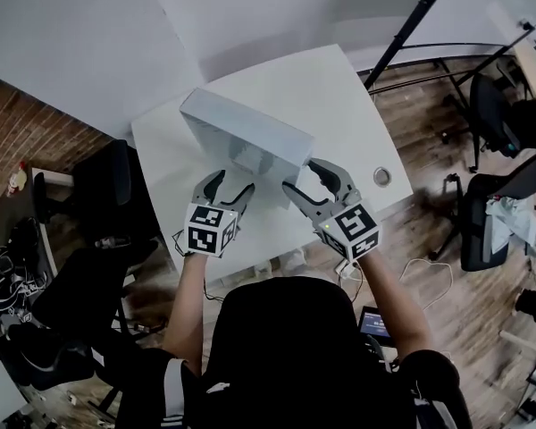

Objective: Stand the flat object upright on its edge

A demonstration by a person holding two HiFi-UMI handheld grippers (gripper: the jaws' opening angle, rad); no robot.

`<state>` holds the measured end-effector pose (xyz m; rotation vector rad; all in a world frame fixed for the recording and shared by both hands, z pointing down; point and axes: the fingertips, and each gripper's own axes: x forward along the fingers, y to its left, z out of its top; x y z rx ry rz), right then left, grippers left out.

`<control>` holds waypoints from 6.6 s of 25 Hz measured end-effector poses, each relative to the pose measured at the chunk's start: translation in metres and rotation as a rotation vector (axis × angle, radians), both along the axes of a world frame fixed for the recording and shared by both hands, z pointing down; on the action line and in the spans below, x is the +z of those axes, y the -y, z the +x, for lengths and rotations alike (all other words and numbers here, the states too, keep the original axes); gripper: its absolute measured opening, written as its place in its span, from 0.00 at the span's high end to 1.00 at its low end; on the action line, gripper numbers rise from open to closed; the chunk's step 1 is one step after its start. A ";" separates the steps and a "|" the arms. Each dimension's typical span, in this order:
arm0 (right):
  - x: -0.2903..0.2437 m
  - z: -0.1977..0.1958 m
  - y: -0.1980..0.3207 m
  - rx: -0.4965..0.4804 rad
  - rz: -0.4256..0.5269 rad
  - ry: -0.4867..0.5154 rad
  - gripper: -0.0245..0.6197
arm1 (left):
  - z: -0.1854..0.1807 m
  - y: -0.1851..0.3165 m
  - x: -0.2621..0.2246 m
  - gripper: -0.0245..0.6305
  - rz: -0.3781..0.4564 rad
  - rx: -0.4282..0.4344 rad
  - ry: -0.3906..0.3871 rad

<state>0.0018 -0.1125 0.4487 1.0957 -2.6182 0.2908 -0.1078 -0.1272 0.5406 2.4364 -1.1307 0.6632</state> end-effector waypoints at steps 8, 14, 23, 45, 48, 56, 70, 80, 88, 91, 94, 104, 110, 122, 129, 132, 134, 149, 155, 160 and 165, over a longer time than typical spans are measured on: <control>0.013 -0.002 -0.011 -0.050 -0.008 -0.062 0.54 | -0.008 0.003 -0.005 0.48 0.017 -0.035 -0.008; 0.024 -0.009 -0.016 -0.098 -0.035 -0.090 0.54 | -0.015 0.007 -0.006 0.48 0.022 -0.059 -0.009; 0.024 -0.018 -0.012 -0.150 -0.035 -0.102 0.53 | -0.024 0.011 -0.006 0.48 0.020 -0.070 -0.001; 0.024 -0.051 -0.013 -0.330 -0.094 -0.082 0.54 | -0.057 0.026 -0.008 0.49 0.009 -0.147 0.116; 0.024 -0.057 -0.014 -0.362 -0.092 -0.084 0.54 | -0.063 0.030 -0.009 0.49 0.015 -0.162 0.142; 0.025 -0.073 -0.015 -0.456 -0.082 -0.091 0.54 | -0.078 0.039 -0.009 0.53 0.020 -0.216 0.180; 0.024 -0.091 -0.002 -0.501 -0.014 -0.117 0.72 | -0.083 0.037 -0.022 0.62 0.036 -0.274 0.193; 0.023 -0.102 -0.003 -0.528 -0.002 -0.094 0.73 | -0.081 0.023 -0.032 0.72 0.057 -0.328 0.169; 0.023 -0.123 0.000 -0.508 -0.018 -0.085 0.75 | -0.090 0.024 -0.042 0.84 0.070 -0.325 0.140; 0.023 -0.137 0.005 -0.492 -0.021 -0.086 0.76 | -0.099 0.031 -0.044 0.88 0.074 -0.321 0.135; 0.023 -0.151 0.010 -0.478 -0.026 -0.085 0.77 | -0.112 0.039 -0.044 0.89 0.074 -0.313 0.143; 0.018 -0.180 0.043 -0.409 -0.014 -0.082 0.78 | -0.142 0.076 -0.046 0.90 0.069 -0.373 0.099; 0.019 -0.187 0.068 -0.366 -0.019 -0.102 0.78 | -0.148 0.102 -0.047 0.91 0.067 -0.381 0.089; 0.018 -0.195 0.114 -0.321 -0.029 -0.120 0.78 | -0.154 0.145 -0.048 0.92 0.069 -0.391 0.065; 0.018 -0.198 0.132 -0.312 -0.026 -0.125 0.79 | -0.157 0.159 -0.045 0.92 0.064 -0.400 0.060; 0.017 -0.200 0.137 -0.308 -0.025 -0.123 0.79 | -0.158 0.165 -0.044 0.92 0.066 -0.399 0.060; 0.018 -0.201 0.137 -0.318 -0.026 -0.120 0.78 | -0.160 0.168 -0.042 0.92 0.066 -0.404 0.062; 0.011 -0.196 0.127 -0.333 -0.008 -0.094 0.83 | -0.162 0.160 -0.046 0.92 0.071 -0.409 0.039; -0.005 -0.194 0.119 -0.324 0.023 -0.062 0.84 | -0.169 0.141 -0.059 0.92 0.099 -0.423 0.045; -0.018 -0.185 0.112 -0.304 0.032 -0.043 0.85 | -0.171 0.122 -0.080 0.92 0.134 -0.427 0.027; -0.032 -0.174 0.108 -0.278 0.044 -0.029 0.87 | -0.165 0.103 -0.105 0.92 0.174 -0.407 -0.003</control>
